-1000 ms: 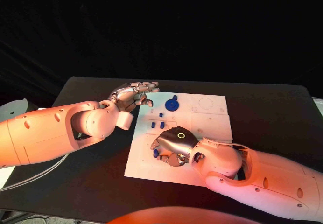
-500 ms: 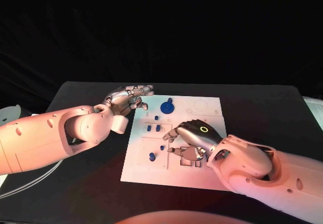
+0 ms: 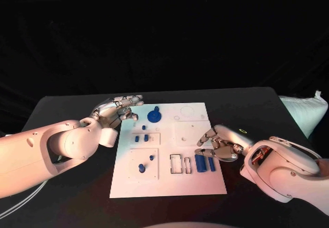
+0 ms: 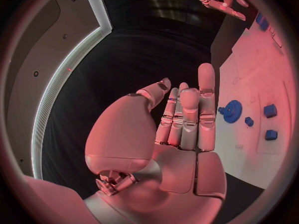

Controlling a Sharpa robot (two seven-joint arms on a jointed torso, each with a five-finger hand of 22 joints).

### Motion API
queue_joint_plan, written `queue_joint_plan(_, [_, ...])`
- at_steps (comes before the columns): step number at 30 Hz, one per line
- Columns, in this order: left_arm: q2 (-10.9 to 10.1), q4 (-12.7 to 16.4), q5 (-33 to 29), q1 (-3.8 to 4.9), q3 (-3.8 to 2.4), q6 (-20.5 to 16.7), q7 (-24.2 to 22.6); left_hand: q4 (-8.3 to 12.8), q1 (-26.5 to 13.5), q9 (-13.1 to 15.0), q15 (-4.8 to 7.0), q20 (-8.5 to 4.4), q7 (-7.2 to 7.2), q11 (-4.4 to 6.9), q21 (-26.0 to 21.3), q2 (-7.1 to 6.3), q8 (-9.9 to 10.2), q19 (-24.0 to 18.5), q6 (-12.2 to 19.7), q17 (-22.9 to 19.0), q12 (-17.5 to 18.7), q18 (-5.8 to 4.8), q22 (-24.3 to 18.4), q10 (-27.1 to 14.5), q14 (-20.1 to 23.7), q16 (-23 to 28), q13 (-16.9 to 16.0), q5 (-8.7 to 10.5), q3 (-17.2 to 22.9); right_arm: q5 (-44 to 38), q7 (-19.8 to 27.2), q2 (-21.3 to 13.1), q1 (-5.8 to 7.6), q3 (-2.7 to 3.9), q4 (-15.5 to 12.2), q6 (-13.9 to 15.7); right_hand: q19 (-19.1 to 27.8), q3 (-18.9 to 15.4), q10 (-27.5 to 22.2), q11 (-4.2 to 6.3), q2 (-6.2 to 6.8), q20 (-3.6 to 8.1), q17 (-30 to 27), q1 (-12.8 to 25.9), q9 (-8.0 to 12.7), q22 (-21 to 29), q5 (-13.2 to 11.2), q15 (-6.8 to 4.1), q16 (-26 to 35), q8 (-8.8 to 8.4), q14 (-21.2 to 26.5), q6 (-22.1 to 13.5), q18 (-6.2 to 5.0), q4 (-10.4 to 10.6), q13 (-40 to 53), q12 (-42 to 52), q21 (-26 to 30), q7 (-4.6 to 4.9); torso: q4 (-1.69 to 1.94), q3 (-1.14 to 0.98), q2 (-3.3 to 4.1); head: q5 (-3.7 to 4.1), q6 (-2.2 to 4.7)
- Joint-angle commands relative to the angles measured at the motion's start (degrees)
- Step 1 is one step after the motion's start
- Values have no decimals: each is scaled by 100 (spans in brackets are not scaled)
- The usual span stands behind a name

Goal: Assemble the parts on the task board

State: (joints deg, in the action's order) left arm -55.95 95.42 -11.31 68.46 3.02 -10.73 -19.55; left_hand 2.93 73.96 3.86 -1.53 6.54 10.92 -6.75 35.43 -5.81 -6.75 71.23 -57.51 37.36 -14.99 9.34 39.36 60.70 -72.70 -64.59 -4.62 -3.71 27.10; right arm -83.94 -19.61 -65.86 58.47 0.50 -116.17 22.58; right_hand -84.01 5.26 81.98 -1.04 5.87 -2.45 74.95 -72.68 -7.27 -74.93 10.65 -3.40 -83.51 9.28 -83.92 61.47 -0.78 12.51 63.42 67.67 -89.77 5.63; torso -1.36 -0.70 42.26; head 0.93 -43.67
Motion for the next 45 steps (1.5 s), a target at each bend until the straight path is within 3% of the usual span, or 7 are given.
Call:
queue_joint_plan(1, [6,12,23,2,1,139,-39,20,-1,3,8,38,7,12,-38,22,-21,3,53,-5,-18,105,-9,-31,49,-18,3,-33,-6,118,-707,-105,-46,-17,-120,-201,-599,-174,69,-1,-27,-28,375,20,-69,-1507,21,5,-29,80,-424,-58,78,64,921,663,-23,1,-65,8,-20,76,16])
queue_joint_plan(5, [2,12,23,2,3,145,-42,20,-1,3,8,38,7,12,-38,22,-21,3,53,-5,-18,105,-9,-31,49,-18,3,-33,-6,-117,-952,-148,-85,-32,-165,-281,-599,-360,127,10,-67,-26,429,15,-177,-1507,140,6,-70,192,-431,-106,78,139,1266,933,-23,-6,-81,20,-28,75,7])
queue_joint_plan(13, [-12,20,23,2,6,145,-43,20,-1,3,8,38,7,12,-38,22,-21,3,53,-5,-18,105,-9,-31,49,-18,3,-33,-6,-521,-1278,-27,-136,-44,-121,-494,-599,-578,137,15,-100,-27,462,43,-292,-1507,214,10,-98,294,-435,-183,78,258,1422,1024,-23,-4,-48,35,-29,80,-29])
queue_joint_plan(18, [-33,31,23,2,7,138,-46,20,-1,3,8,38,7,12,-38,22,-21,3,53,-5,-18,105,-9,-31,49,-18,3,-33,-6,-646,-1344,62,-181,-48,-51,-628,-599,-615,134,15,-115,-27,468,45,-314,-1507,222,10,-102,313,-435,-196,78,284,1435,1025,-23,-5,-70,30,-21,44,-43])
queue_joint_plan(29, [-61,48,23,2,8,131,-44,20,-1,3,8,38,7,12,-38,22,-21,3,53,-5,-18,105,-9,-31,49,-18,3,-33,-6,-829,-1392,298,-255,-55,125,-1011,-599,-702,136,18,-168,-28,467,68,-368,-1507,216,8,-105,365,-434,-212,78,360,1476,1036,-23,-11,-74,27,-18,-5,-86])
queue_joint_plan(45, [-80,59,23,2,9,134,-38,20,-1,3,8,38,7,12,-38,22,-21,3,53,-5,-18,105,-9,-31,49,-18,3,-33,-6,-942,-1411,698,-455,-56,434,-1073,-599,-733,134,23,-221,-27,466,47,-403,-1507,220,6,-105,401,-432,-208,78,372,1491,1034,-23,-18,-74,31,-20,-64,-131])
